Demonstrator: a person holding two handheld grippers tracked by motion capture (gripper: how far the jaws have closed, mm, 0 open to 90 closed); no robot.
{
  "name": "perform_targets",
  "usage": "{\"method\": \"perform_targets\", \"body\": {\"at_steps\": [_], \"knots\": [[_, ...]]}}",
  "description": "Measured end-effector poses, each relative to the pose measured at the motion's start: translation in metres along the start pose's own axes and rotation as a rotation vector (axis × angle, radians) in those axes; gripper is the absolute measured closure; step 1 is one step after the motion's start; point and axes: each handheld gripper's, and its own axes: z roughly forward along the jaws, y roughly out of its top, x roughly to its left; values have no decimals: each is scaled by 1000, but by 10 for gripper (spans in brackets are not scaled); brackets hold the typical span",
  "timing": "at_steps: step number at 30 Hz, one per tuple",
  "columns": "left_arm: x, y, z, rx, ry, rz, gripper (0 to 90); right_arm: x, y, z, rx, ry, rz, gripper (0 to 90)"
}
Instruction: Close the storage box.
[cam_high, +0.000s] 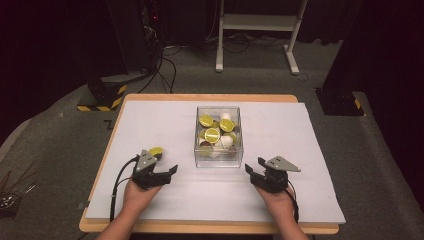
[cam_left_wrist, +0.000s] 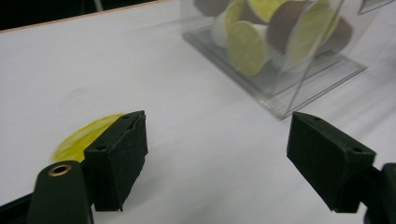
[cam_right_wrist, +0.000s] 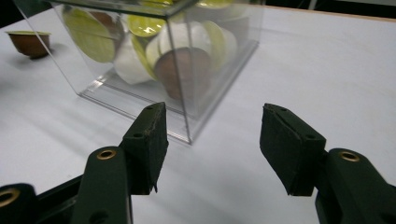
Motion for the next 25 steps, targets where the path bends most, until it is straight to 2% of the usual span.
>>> {"method": "perform_targets", "body": {"at_steps": [3,8,10,13,15,16,19,25], "knots": [[13,-7,-10,3,26,-12,206,-10,-6,-7,11,-26,10,418],[38,-27,-24,45,77,-52,199,-25,-19,-16,39,-71,21,419],[46,-35,-27,72,75,-69,199,-30,-25,-20,58,-93,30,417],[56,-46,-26,140,68,-98,200,-37,-33,-25,91,-130,22,415],[57,-47,-23,180,58,-111,196,-40,-39,-26,117,-157,0,414],[56,-47,-22,182,61,-107,191,-42,-42,-26,139,-167,0,410],[54,-48,-19,207,73,-98,193,-44,-42,-27,124,-168,9,411],[49,-48,-18,221,104,-54,195,-44,-43,-26,134,-171,6,412]]}}
